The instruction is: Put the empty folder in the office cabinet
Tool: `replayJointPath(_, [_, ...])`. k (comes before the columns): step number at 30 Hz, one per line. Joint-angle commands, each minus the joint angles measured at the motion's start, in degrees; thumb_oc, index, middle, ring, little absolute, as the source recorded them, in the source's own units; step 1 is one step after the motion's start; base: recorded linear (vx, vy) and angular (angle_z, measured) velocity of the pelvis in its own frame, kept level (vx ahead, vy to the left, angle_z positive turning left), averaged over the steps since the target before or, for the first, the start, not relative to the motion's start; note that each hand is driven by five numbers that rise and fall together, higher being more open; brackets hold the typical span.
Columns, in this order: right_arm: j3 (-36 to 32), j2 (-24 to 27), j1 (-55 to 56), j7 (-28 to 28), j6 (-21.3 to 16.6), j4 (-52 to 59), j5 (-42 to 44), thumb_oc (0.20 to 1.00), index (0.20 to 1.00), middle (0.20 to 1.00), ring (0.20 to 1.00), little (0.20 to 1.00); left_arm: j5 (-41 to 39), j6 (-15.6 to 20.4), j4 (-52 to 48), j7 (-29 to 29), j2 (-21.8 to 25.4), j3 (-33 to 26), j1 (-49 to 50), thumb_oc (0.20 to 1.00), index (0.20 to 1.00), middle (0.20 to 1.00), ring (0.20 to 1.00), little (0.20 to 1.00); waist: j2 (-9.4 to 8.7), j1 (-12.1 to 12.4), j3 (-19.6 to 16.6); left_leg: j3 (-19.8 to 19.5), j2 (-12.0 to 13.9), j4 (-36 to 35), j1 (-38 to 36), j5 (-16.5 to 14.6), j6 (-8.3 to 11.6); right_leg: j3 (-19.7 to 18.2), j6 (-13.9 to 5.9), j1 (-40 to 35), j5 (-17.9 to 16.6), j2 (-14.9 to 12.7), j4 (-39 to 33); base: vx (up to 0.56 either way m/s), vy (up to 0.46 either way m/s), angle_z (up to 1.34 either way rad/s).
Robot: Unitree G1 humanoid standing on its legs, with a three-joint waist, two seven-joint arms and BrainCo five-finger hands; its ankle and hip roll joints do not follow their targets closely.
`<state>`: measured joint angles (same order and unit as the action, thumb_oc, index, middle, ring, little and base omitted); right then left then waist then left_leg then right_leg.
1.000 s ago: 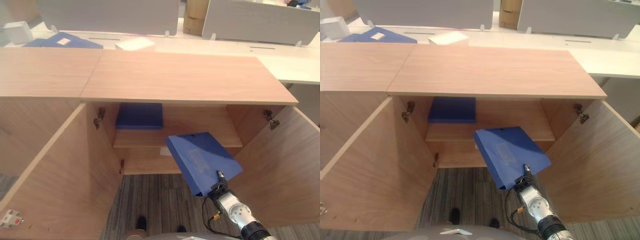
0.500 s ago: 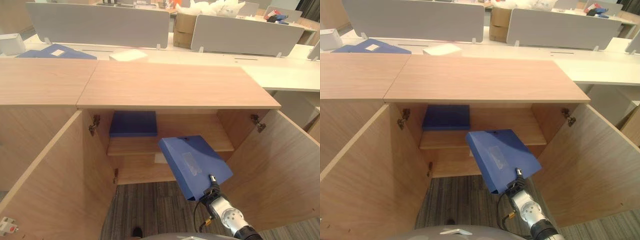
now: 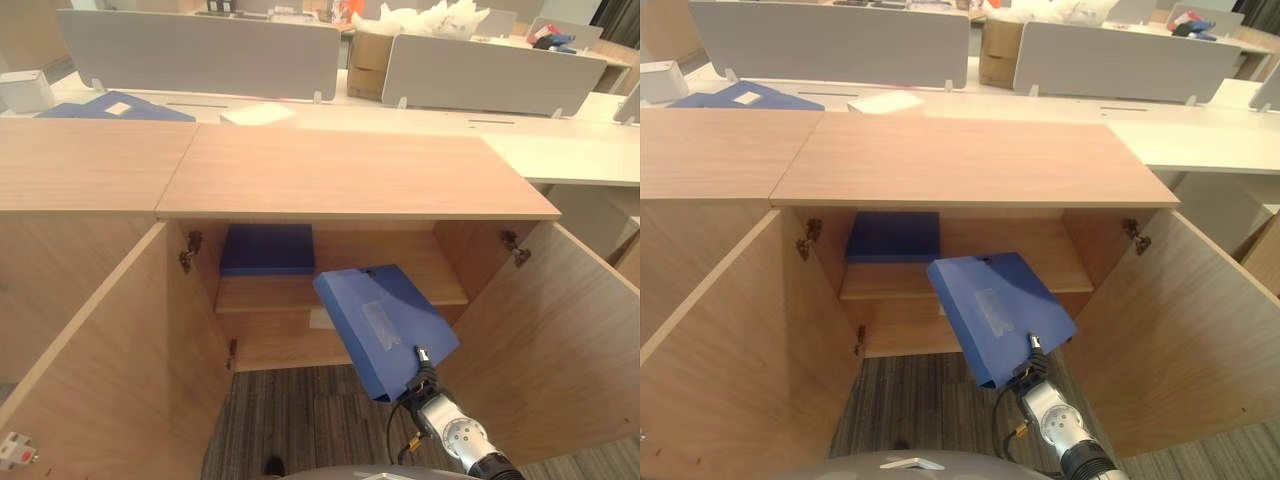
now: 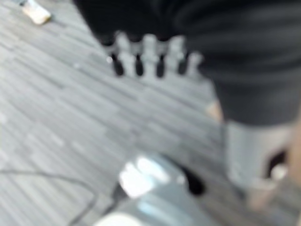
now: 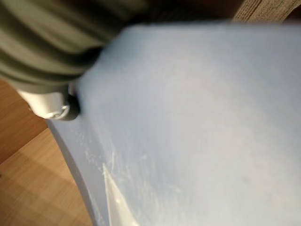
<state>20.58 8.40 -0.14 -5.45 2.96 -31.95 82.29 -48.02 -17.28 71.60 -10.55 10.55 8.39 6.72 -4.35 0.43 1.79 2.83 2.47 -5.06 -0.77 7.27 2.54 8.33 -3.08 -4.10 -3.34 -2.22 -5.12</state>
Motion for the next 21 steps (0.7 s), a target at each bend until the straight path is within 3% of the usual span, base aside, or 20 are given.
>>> replayJointPath(1, [-0.1, -1.6, -3.6, 3.9, 0.4, 3.3, 2.3, 0.200, 0.200, 0.200, 0.200, 0.200, 1.7, -0.1, 3.8, 0.0, -0.7, 1.0, -3.2, 1.000, 1.000, 1.000, 1.000, 1.000, -0.84, -0.2, 2.5, 1.5, -3.8, 0.1, -1.9, -10.1, -3.90, -0.2, -3.54, 0.8, 1.5, -1.3, 0.1, 0.00, 0.036, -0.01])
replayJointPath(13, [0.0, -3.0, -3.0, 5.8, 0.4, 2.5, 3.5, 0.200, 0.200, 0.200, 0.200, 0.200, 2.9, -0.9, 4.2, -0.2, 0.2, 0.3, -3.3, 1.000, 1.000, 1.000, 1.000, 1.000, -0.63, -0.5, 3.3, 1.6, -4.7, 0.1, -2.7, -11.0, -5.56, -1.2, -5.09, 1.5, -0.1, -2.6, 1.1, 0.01, 0.038, -0.05])
replayJointPath(18, [-0.5, -3.9, -3.5, 6.5, -0.5, 2.2, 4.5, 0.200, 0.200, 0.200, 0.200, 0.200, 3.9, -1.0, 4.1, 0.0, 0.9, 0.1, -3.8, 1.000, 1.000, 1.000, 1.000, 1.000, -0.08, -0.2, 4.2, 1.5, -5.0, 0.1, -3.0, -11.0, -6.87, -2.1, -5.99, 3.4, 0.0, -3.9, 4.7, 0.02, 0.068, -0.09])
replayJointPath(21, [-0.9, -4.3, -4.0, 6.9, -0.7, 2.0, 5.1, 0.200, 0.200, 0.200, 0.200, 0.200, 5.4, -0.4, 4.0, 0.1, 1.1, 0.4, -4.0, 1.000, 1.000, 1.000, 1.000, 1.000, 0.40, 0.3, 4.7, 1.6, -5.0, 0.9, -2.8, -11.1, -7.29, -1.7, -5.51, 4.2, 0.1, -5.2, 7.8, 0.01, 0.042, -0.02])
